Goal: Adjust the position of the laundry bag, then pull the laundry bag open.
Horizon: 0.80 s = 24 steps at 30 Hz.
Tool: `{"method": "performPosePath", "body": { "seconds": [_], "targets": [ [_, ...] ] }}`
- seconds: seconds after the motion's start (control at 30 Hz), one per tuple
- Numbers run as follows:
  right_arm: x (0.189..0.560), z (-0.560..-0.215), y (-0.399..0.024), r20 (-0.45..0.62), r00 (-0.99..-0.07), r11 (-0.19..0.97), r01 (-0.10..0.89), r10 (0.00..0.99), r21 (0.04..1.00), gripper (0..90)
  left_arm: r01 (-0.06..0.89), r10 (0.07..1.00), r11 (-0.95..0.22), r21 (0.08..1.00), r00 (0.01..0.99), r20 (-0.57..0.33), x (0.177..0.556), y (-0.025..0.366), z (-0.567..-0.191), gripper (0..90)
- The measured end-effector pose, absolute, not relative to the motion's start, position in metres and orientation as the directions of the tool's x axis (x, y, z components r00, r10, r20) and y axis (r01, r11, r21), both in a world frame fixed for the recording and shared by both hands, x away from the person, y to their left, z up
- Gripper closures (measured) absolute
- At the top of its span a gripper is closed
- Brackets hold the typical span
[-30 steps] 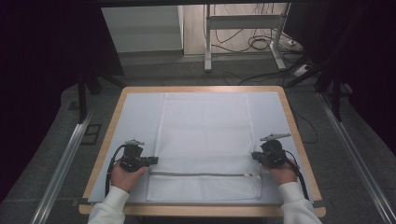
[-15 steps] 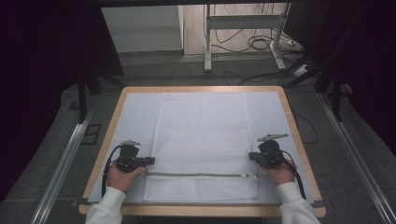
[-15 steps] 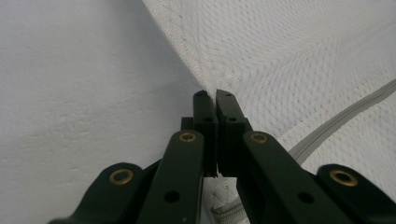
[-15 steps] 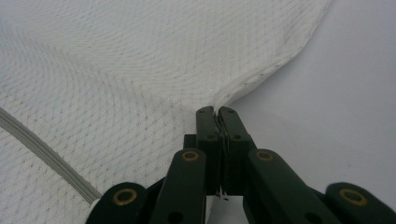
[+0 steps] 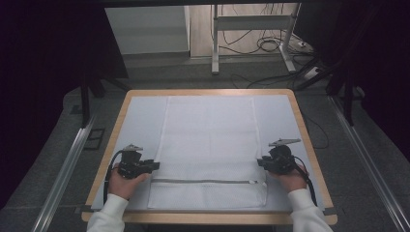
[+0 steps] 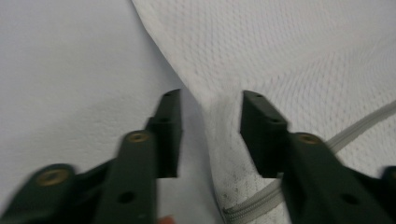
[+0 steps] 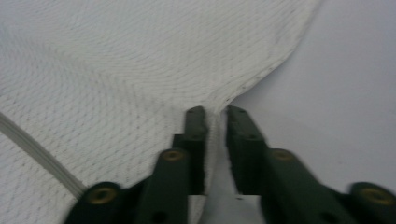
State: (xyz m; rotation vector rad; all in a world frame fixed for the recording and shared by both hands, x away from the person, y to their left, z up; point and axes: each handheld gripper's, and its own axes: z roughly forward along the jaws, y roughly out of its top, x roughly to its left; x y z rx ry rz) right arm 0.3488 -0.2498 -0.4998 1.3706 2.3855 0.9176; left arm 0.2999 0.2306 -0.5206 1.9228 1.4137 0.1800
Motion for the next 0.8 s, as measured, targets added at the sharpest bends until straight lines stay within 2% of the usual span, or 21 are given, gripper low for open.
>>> {"method": "performPosePath", "body": {
  "seconds": [0.03, 0.13, 0.17, 0.2, 0.27, 0.8],
  "targets": [
    [0.349, -0.500, -0.250, 0.098, -0.531, 0.362, 0.691, 0.842, 0.626, 61.3, 0.765, 0.876, -0.127, 0.631, 0.385, -0.291, 0.299, 0.231, -0.518, 57.8],
    [0.349, -0.496, -0.255, 0.107, -0.508, 0.326, 0.686, 0.855, 0.651, 45.9, 0.737, 0.878, -0.117, 0.665, 0.389, -0.278, 0.297, 0.230, -0.510, 48.8],
    [0.349, -0.493, -0.258, 0.108, -0.494, 0.308, 0.683, 0.863, 0.663, 39.2, 0.730, 0.877, -0.118, 0.673, 0.395, -0.274, 0.296, 0.228, -0.507, 41.4],
    [0.349, -0.493, -0.258, 0.108, -0.494, 0.308, 0.683, 0.863, 0.663, 39.2, 0.721, 0.874, -0.121, 0.682, 0.403, -0.271, 0.295, 0.226, -0.505, 41.4],
    [0.347, -0.490, -0.262, 0.105, -0.483, 0.291, 0.672, 0.869, 0.681, 33.8, 0.711, 0.868, -0.121, 0.693, 0.414, -0.273, 0.294, 0.223, -0.501, 35.9],
    [0.345, -0.487, -0.271, 0.110, -0.469, 0.268, 0.665, 0.876, 0.697, 30.0, 0.685, 0.823, -0.166, 0.709, 0.493, -0.283, 0.289, 0.184, -0.486, 33.3]
  ]
}}
